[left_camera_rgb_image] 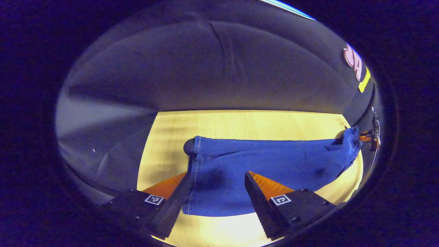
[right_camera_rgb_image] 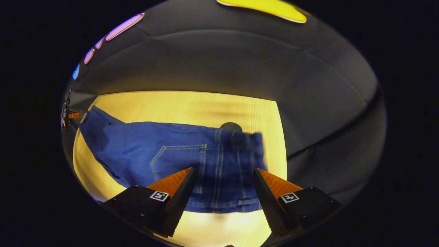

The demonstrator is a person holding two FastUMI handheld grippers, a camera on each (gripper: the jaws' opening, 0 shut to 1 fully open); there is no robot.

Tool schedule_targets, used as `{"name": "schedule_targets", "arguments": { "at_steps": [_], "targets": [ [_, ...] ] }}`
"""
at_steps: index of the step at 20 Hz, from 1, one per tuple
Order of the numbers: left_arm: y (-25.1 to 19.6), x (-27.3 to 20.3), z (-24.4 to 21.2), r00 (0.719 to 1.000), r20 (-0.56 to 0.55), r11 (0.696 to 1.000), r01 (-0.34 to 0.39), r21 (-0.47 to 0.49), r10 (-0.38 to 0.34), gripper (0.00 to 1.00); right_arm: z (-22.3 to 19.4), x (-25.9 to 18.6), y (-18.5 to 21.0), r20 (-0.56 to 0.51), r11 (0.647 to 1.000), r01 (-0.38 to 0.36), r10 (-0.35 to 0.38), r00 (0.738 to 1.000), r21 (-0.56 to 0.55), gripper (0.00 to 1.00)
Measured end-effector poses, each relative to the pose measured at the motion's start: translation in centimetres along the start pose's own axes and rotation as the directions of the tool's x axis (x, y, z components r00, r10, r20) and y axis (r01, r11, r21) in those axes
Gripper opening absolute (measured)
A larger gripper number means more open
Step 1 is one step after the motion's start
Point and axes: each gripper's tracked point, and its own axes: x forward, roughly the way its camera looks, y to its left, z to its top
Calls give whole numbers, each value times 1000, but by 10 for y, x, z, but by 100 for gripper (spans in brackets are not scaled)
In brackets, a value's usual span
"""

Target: Grasp the waist and the cuffs of the jeans and fold them to make the two legs overlap; first hold the waist and fold one-third of the jeans toward the cuffs, then hold the cuffs and fold the remaining one-third in the same direction to finish folding.

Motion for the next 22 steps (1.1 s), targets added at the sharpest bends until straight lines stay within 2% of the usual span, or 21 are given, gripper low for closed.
{"name": "schedule_targets", "arguments": {
  "at_steps": [3, 4, 7, 9, 11, 13, 14, 16, 18, 20, 21, 22],
  "targets": [
    [-22, -49, -3, 988, 155, 1000, -28, 7, 26, 97, -15, -22, 6, 96, 990, 42, -55, 994, 136, 100],
    [-28, -67, -7, 982, 187, 999, -39, 1, 38, 97, -17, -14, 2, 117, 984, 59, -79, 990, 169, 100],
    [-45, -108, -27, 964, 252, 997, -77, -17, 79, 97, -20, -16, -8, 163, 958, 152, -195, 967, 244, 100],
    [-64, -133, -36, 949, 298, 995, -99, -22, 101, 97, -22, -16, -16, 173, 925, 178, -246, 954, 335, 100],
    [-85, -152, -45, 943, 318, 996, -86, -38, 93, 97, -19, -15, -23, 183, 871, 196, -305, 935, 450, 100],
    [-110, -159, -56, 945, 320, 997, -45, -56, 61, 97, -19, -4, -31, 169, 803, 208, -356, 919, 559, 99],
    [-121, -161, -61, 946, 321, 998, -27, -54, 43, 94, -23, -1, -31, 154, 769, 212, -373, 915, 603, 99],
    [-139, -156, -75, 954, 300, 999, -3, -34, 13, 97, -19, -3, -38, 147, 725, 216, -401, 904, 654, 99],
    [-155, -149, -86, 961, 275, 999, 15, -39, -3, 97, -12, -7, -39, 161, 715, 212, -416, 895, 666, 99],
    [-174, -144, -91, 963, 262, 996, 73, -53, -57, 97, -18, -11, -41, 129, 701, 245, -434, 891, 670, 99],
    [-177, -138, -92, 965, 256, 996, 74, -49, -59, 97, -19, -8, -39, 118, 701, 251, -432, 894, 667, 99],
    [-180, -134, -90, 965, 256, 996, 70, -48, -55, 93, -22, -1, -38, 111, 705, 251, -424, 899, 663, 99]
  ]
}}
